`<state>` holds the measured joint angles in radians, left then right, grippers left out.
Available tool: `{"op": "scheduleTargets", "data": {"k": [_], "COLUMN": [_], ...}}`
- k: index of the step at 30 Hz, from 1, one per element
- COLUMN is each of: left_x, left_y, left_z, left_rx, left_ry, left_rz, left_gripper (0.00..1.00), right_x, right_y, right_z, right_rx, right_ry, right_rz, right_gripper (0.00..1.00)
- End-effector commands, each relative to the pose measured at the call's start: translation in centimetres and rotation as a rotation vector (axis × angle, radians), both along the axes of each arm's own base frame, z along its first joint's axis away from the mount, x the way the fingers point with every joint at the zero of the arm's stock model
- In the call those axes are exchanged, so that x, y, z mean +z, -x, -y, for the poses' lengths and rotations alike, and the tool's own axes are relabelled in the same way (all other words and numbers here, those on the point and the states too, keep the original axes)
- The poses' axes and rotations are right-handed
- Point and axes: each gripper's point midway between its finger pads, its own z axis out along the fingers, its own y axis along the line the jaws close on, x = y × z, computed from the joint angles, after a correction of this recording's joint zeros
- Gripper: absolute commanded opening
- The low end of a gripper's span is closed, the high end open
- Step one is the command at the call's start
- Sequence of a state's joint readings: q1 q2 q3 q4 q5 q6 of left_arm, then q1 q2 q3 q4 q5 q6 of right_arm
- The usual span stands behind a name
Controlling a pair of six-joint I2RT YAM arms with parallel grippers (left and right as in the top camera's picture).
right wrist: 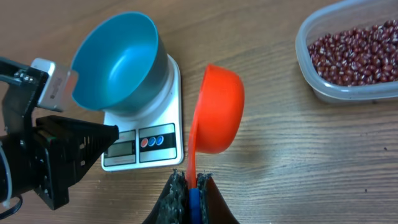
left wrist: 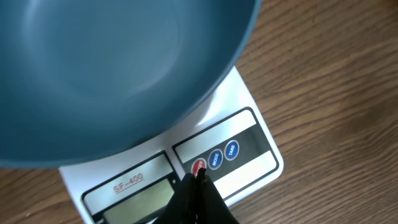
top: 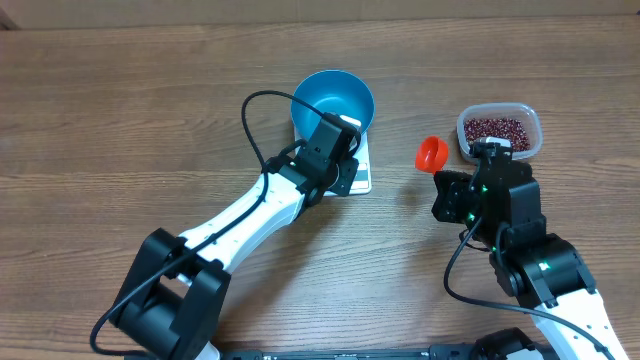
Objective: Scoop item into bowl and weigh 150g on scale
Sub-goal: 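Lower left gripper onto the scale's tare button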
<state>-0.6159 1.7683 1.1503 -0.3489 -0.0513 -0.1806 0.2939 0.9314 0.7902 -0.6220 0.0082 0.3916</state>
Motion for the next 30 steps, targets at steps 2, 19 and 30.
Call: {"op": "scheduleTargets", "data": {"k": [2, 19, 30], "left_x": [-2.1, -5.0, -4.9], "left_y": [0.8, 0.7, 0.4], "left_z": [0.8, 0.8, 0.9], "left_rx": [-0.093, -0.104, -0.104], "left_ry": [-0.038, -0.075, -0.068], "left_rz": [-0.03, -0.059, -0.047], "left_gripper": [0.04, 0.04, 0.04], "right_x": [0.8, 0.9, 0.9], "right_y": [-0.7, -0.8, -0.8], "right_z": [0.4, 0.3, 0.3], "right_rx": [-0.016, -0.016, -0.016], "right_ry": [0.013, 0.012, 0.012], "right_rz": [0.017, 0.02, 0.02], "right_gripper": [0.04, 0.04, 0.04]}}
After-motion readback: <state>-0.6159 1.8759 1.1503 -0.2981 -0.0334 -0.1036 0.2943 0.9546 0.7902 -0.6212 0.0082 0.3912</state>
